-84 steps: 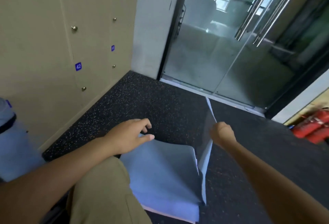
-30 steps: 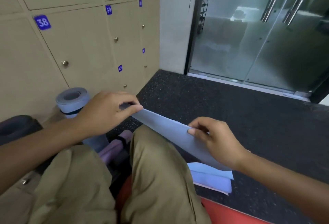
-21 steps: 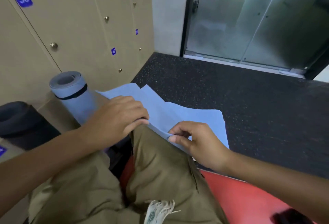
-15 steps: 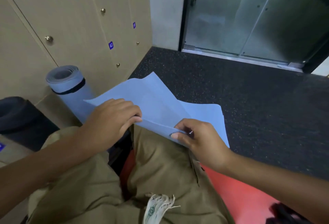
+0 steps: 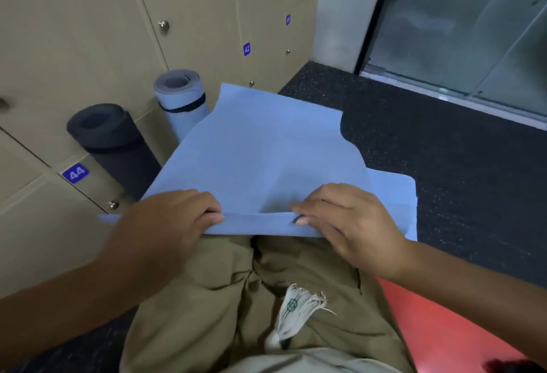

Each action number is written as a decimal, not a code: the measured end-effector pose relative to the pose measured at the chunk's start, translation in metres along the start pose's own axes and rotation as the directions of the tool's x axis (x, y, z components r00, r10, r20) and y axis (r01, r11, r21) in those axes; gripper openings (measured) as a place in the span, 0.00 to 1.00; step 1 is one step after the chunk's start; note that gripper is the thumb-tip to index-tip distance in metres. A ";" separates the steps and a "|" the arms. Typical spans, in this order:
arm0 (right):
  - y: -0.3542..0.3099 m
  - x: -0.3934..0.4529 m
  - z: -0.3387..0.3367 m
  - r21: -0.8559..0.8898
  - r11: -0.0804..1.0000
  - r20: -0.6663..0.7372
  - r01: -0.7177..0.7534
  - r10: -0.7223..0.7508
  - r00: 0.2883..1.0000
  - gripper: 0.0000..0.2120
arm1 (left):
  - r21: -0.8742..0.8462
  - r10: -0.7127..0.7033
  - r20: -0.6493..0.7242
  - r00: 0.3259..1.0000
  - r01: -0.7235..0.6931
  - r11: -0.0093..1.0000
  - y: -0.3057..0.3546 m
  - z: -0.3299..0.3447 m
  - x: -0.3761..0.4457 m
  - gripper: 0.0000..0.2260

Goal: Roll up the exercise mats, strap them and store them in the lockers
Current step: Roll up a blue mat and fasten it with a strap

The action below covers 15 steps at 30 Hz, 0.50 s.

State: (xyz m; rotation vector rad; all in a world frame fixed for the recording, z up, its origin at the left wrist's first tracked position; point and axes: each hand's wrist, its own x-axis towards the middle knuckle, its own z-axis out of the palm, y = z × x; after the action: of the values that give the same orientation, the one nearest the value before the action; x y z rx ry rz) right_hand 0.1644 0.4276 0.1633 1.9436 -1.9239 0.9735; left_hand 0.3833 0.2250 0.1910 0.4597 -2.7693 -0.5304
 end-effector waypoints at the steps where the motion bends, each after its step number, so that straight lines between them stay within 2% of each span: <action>1: -0.002 -0.003 0.001 -0.001 0.999 0.011 0.045 -0.045 0.999 0.13 | -0.044 -0.072 0.015 0.997 0.072 0.996 0.001 0.002 -0.011 0.13; 3: -0.004 -0.012 0.003 0.018 0.995 0.043 0.096 -0.096 0.994 0.16 | -0.054 -0.081 0.024 0.996 0.082 0.995 0.002 0.010 -0.026 0.12; 6: -0.006 -0.023 0.004 0.063 0.997 0.091 0.040 -0.046 0.995 0.13 | -0.081 -0.106 0.038 0.994 0.109 0.991 0.005 0.013 -0.027 0.11; 8: -0.007 -0.027 0.001 0.102 0.993 0.105 -0.055 0.045 0.993 0.10 | -0.108 -0.105 0.051 0.993 0.110 0.988 0.006 0.014 -0.021 0.10; 11: -0.012 -0.030 -0.005 0.196 0.946 0.136 -0.259 0.236 0.962 0.03 | -0.155 -0.111 0.162 0.981 0.136 0.979 0.008 0.014 -0.015 0.06; 15: -0.019 -0.035 -0.005 0.261 0.835 0.241 -0.484 0.429 0.871 0.08 | -0.237 -0.077 0.322 0.944 0.159 0.958 0.003 0.015 -0.004 0.06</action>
State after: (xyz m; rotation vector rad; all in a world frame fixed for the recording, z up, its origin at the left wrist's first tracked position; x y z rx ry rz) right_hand 0.1845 0.4600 0.1516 1.7981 -2.5510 1.3467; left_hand 0.3810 0.2342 0.1780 0.5232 -2.9130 -1.0653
